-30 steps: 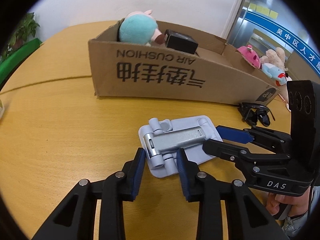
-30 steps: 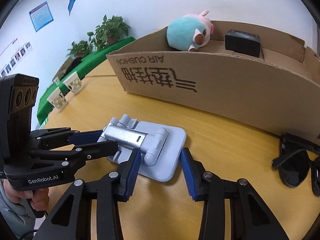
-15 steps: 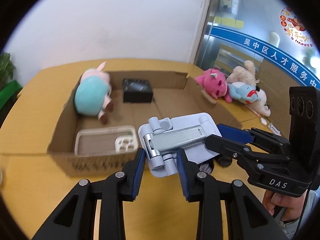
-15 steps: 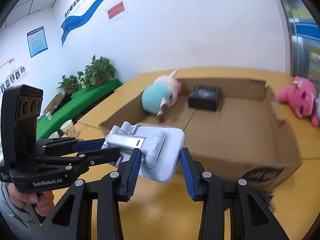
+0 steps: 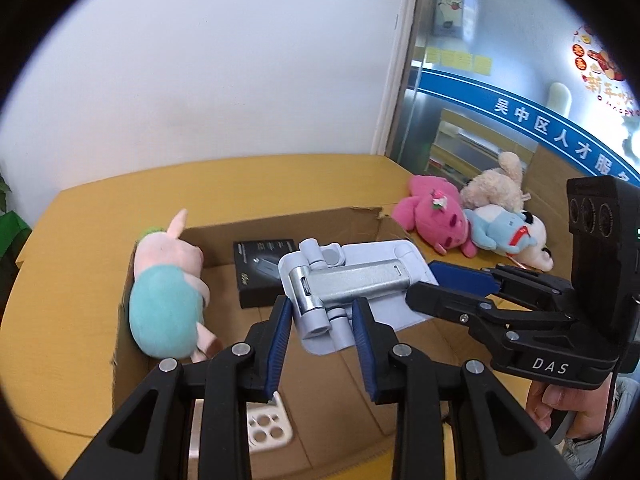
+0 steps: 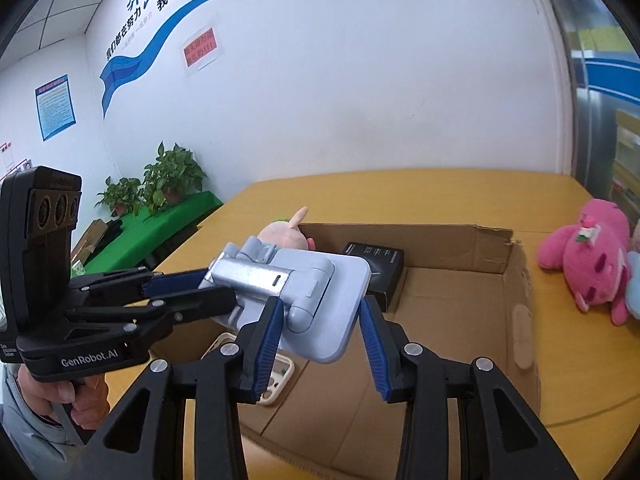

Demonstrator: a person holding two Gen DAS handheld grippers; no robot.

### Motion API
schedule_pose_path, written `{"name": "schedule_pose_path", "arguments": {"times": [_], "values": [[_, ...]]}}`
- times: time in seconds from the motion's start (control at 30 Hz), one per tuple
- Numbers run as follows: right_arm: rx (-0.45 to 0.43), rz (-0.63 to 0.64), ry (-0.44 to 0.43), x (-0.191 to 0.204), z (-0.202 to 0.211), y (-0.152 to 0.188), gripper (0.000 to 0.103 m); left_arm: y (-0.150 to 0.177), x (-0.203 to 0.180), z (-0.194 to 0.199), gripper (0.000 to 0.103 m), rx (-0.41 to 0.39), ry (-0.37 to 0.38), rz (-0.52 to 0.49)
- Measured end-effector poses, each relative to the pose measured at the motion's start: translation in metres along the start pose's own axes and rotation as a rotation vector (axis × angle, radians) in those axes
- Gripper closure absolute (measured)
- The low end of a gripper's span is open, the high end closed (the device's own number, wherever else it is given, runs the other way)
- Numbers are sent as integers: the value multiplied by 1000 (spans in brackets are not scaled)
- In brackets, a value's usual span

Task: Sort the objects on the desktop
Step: 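Lift the phone stand and carry it into the cardboard box, then release the phone stand inside the box and withdraw the left gripper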

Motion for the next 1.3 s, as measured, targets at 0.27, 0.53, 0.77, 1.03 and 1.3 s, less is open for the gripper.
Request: {"name": "schedule_pose_path", "arguments": {"times": [0.27, 0.53, 0.77, 1.03, 1.3], "values": [[155, -52, -55, -27, -84, -16, 65, -4, 42, -63, 73, 123, -48, 35], [372, -134, -72, -61, -164, 13, 65, 28, 66, -132, 74, 338, -31, 93], [536, -186, -40, -76, -206, 41, 65, 52, 74, -163, 75, 508, -57, 129], [497, -154, -37, -70, -191, 39, 65, 48, 77, -141, 75, 501, -86, 175], [98, 78, -19, -31, -14, -2, 0, 21, 36, 25, 18, 7, -145, 76]]}}
Point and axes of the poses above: each gripper's, at about its wrist camera, not at the fingertips, and z roughly against the way its jaws point, x to its left, y to its underside, the point moved 4 cm from there along -z, roughly the way its jaws point, and after that the axes turned 2 degrees about -z, right-handed, at the moved point
